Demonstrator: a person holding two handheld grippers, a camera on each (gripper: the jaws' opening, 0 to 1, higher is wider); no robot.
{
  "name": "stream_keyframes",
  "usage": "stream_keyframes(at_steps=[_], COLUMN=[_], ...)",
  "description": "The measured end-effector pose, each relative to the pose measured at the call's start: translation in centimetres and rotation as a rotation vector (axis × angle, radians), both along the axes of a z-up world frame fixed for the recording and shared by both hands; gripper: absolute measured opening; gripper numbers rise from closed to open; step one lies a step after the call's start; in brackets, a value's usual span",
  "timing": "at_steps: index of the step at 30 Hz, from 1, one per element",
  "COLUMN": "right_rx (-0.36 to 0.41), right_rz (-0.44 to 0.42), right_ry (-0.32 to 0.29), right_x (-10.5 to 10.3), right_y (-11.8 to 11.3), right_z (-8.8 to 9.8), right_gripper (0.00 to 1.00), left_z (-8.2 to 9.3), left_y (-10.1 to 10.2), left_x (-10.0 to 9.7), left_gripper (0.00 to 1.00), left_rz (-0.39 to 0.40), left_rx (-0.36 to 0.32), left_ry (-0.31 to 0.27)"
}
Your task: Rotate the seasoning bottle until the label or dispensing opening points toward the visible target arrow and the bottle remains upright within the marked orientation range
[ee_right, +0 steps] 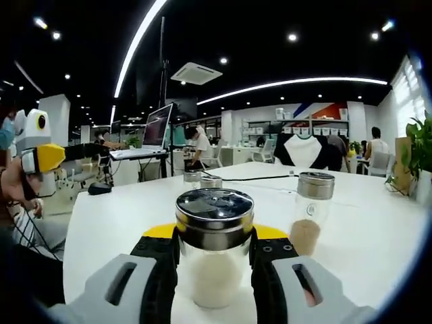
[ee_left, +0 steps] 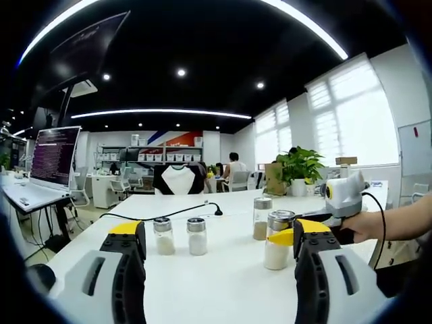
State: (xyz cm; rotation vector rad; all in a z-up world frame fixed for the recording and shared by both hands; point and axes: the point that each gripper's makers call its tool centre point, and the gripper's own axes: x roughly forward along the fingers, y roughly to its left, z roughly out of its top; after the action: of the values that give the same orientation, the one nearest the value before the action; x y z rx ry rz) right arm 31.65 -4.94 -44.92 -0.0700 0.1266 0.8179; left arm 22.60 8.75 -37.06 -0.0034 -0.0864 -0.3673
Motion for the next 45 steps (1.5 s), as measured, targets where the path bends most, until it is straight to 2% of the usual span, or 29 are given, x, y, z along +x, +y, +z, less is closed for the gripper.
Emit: stream_keyframes(at_steps=[12,19,25,28,31,34,37,41,43,45], right_rx=[0.023,0.034,0.034,0.039,0.025,0.028,0.045,0.039,0.078,0.056], right_rz=[0.218,0.300,0.326,0.299,0.266,0.232,0.137,0.037,-0.035,-0.089], right_ry=[-0.019,-0.018,-0.008,0.014,0.002,-0.002,-0.031,-0.017,-0.047,-0.064], right_x=[-0.1,-0.2,-0.4,-0.3,-0.5,-1.0,-0.8,-0.3,0.3,0.6], right_y=[0.7,1.1,1.4,1.3,1.2,1.3,1.0,0.5,0.0,-0.2], right_z=[0.0,0.2,0.2,0.1,-0.2,-0.3,0.1,-0.1,0.6,0.8], right_gripper=[0.39,0.39,0.39,0.42,0.50,0.52,0.55,0.55,0.57,0.57], left_z=[-0.2,-0.4,-0.5,-0.7,-0.7,-0.8,-1.0,-1.2,-1.2,-1.2], left_y=[0.2,0.5,0.7,0.8,1.0,1.0,1.1,1.1,1.0,1.0], left_x=[0.0,0.1,0.3,0.4,0.4,0.3,0.2,0.2,0.2,0.3], left_gripper=[0.96,0.96,0.96,0.96,0.96,0.96,0.96,0.96,0.96,0.96], left_rz=[0.002,0.006,0.005,0.005,0.012,0.012,0.013,0.013,0.011,0.009], left_rx=[0.020,0.031,0.036,0.041,0.030,0.042,0.038,0.034,0.033,0.032], left_ry=[0.004,0.013,0.014,0.017,0.021,0.020,0.023,0.026,0.028,0.032])
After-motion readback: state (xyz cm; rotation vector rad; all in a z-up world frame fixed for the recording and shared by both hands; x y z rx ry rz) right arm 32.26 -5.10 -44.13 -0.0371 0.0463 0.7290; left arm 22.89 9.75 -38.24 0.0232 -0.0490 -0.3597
